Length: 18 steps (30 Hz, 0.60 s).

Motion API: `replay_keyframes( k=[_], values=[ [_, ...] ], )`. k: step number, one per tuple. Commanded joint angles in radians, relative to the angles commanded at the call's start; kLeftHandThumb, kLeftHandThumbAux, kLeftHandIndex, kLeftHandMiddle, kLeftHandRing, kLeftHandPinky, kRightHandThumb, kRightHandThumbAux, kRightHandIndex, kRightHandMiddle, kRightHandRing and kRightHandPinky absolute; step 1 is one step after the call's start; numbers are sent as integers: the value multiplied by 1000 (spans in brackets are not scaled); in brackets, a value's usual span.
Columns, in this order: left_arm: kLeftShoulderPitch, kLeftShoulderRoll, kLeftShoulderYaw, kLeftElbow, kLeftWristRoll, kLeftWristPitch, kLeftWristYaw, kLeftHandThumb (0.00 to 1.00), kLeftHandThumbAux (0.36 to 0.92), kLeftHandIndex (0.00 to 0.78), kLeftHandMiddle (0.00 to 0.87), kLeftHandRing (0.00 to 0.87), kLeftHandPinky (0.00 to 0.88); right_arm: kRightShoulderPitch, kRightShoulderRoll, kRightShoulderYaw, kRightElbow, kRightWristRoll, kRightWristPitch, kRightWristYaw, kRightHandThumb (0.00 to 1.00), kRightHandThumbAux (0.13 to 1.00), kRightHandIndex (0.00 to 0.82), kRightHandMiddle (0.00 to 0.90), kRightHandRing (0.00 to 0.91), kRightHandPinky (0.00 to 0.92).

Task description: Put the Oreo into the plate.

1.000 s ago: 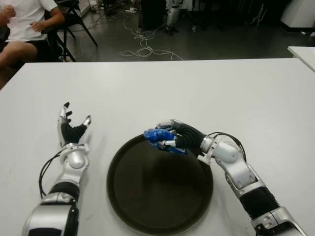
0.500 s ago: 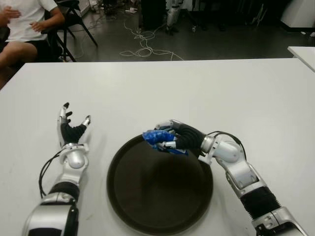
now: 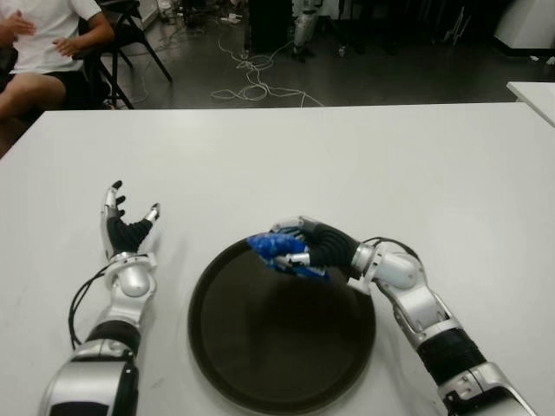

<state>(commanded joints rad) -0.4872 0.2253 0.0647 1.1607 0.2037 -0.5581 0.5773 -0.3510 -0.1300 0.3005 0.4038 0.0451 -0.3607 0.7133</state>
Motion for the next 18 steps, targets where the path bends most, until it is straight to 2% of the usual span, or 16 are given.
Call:
replay_keyframes(
  k=[2, 8, 12, 18],
  values=[
    [0, 0, -1, 0, 0, 1, 0, 264, 784, 114, 96, 111, 161, -7, 0, 0, 12, 3, -3, 18, 0, 463, 23, 21, 12, 4],
    [1, 0, 3, -1, -8, -2, -10, 267, 782, 109, 97, 109, 149, -24, -7, 1, 32, 13, -10, 73, 0, 428, 2, 2, 1, 0],
    [2, 0, 5, -2, -10, -4, -16, 256, 786, 105, 96, 109, 142, -26, -14, 7, 33, -1, -8, 88, 0, 422, 0, 0, 0, 0],
    [3, 3, -3, -1, 2, -3, -4, 224, 793, 102, 114, 145, 200, -28, -17, 11, 37, -16, -15, 88, 0, 445, 0, 0, 0, 0]
  ],
)
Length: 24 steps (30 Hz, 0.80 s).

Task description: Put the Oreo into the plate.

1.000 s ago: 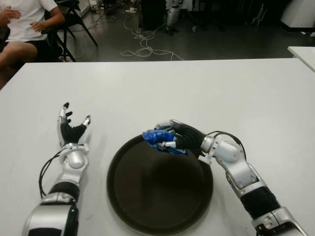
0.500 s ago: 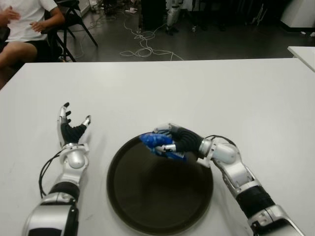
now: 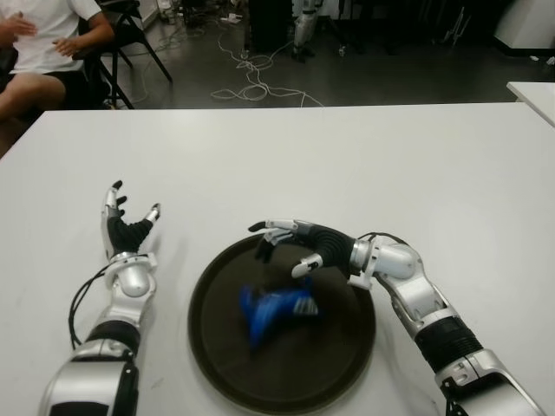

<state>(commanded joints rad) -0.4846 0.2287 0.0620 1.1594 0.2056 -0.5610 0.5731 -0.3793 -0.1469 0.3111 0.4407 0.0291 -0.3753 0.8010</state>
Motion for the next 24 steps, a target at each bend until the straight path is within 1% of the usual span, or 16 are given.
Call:
replay_keyframes(
  k=[9, 12, 18, 24],
  values=[
    [0, 1, -3, 0, 4, 0, 6, 235, 785, 108, 114, 136, 183, -1, -4, 3, -4, -14, 5, -9, 0, 463, 0, 0, 0, 0],
    [0, -2, 5, 1, -8, -4, -4, 237, 782, 109, 105, 126, 177, -3, -7, 5, -5, -17, 14, -6, 0, 466, 0, 0, 0, 0],
    [0, -1, 2, 1, -4, -5, 5, 229, 785, 113, 105, 126, 179, -4, -12, 8, -12, -25, 28, -8, 0, 459, 0, 0, 0, 0],
    [0, 0, 0, 1, 0, -2, 10, 255, 786, 117, 114, 139, 196, -9, -15, 10, -19, -23, 56, 3, 0, 448, 0, 0, 0, 0]
  ],
)
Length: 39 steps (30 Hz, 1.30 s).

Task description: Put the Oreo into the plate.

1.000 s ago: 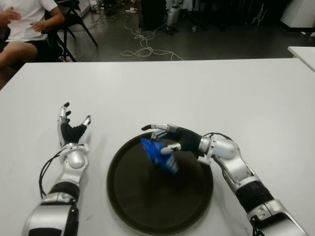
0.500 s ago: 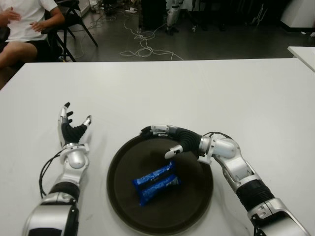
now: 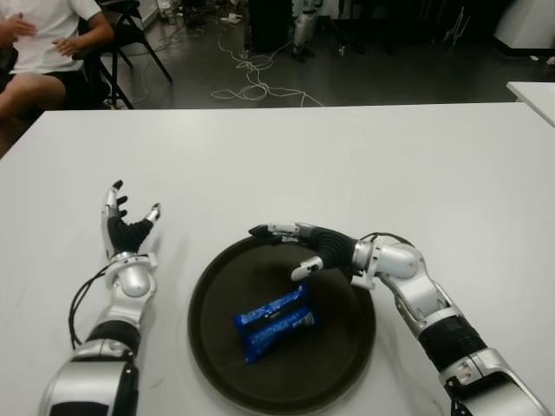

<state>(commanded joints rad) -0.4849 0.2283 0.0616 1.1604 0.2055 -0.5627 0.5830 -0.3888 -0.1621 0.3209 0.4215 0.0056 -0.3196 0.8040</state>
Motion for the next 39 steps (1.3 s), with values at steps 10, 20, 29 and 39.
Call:
replay_keyframes(
  k=[10, 20, 29, 39],
  values=[
    [1, -5, 5, -4, -10, 3, -11, 230, 781, 110, 111, 133, 173, -12, -2, -2, 3, 3, 30, 14, 0, 458, 0, 0, 0, 0],
    [-4, -5, 6, 0, -13, 16, -13, 241, 783, 107, 119, 141, 195, -40, -34, 10, 13, -64, 41, -11, 0, 416, 0, 0, 0, 0],
    [-3, -6, 9, 2, -17, 4, -18, 266, 779, 113, 98, 123, 185, -76, -49, -24, 78, -88, -2, -76, 0, 411, 0, 0, 0, 0],
    [-6, -8, 14, 4, -22, 3, -17, 263, 779, 109, 108, 133, 202, -126, -94, -106, 230, -113, -104, -222, 0, 441, 0, 0, 0, 0]
  ],
)
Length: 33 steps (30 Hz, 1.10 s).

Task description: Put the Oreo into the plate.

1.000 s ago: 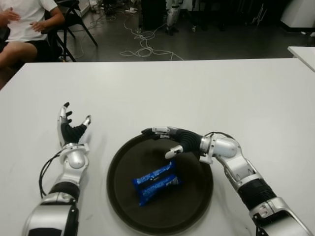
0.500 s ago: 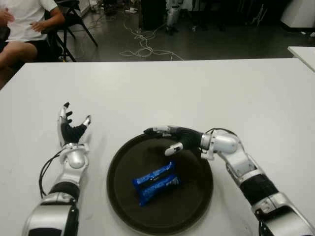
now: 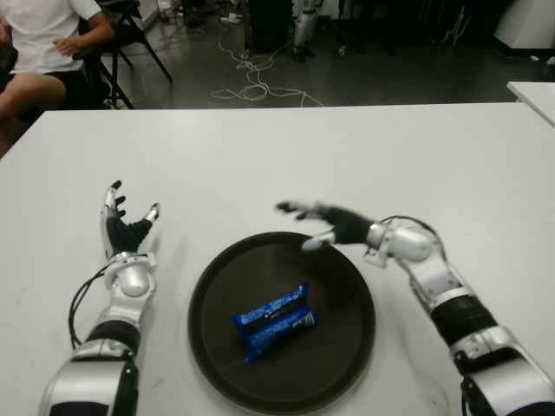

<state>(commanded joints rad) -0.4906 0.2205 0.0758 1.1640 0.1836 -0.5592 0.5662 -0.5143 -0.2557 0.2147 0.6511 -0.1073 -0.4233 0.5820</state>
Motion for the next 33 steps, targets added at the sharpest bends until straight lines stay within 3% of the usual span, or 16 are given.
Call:
replay_keyframes(
  k=[8, 19, 26, 33],
  values=[
    [0, 5, -7, 0, 12, 4, 5, 254, 779, 100, 108, 130, 178, -37, -7, -34, 71, -20, 15, -95, 0, 467, 0, 0, 0, 0],
    [1, 12, -17, 4, 25, 4, 12, 243, 772, 106, 112, 136, 187, -47, -23, -73, 83, -48, 40, -237, 0, 540, 0, 0, 0, 0],
    [0, 12, -21, 4, 28, 2, 17, 251, 782, 111, 127, 152, 210, -123, -8, -104, 325, -58, -28, -352, 0, 592, 0, 0, 0, 0],
    [2, 11, -23, 1, 31, 2, 20, 242, 770, 107, 124, 146, 191, -147, 1, -107, 400, -78, -58, -457, 0, 656, 0, 0, 0, 0]
  ],
)
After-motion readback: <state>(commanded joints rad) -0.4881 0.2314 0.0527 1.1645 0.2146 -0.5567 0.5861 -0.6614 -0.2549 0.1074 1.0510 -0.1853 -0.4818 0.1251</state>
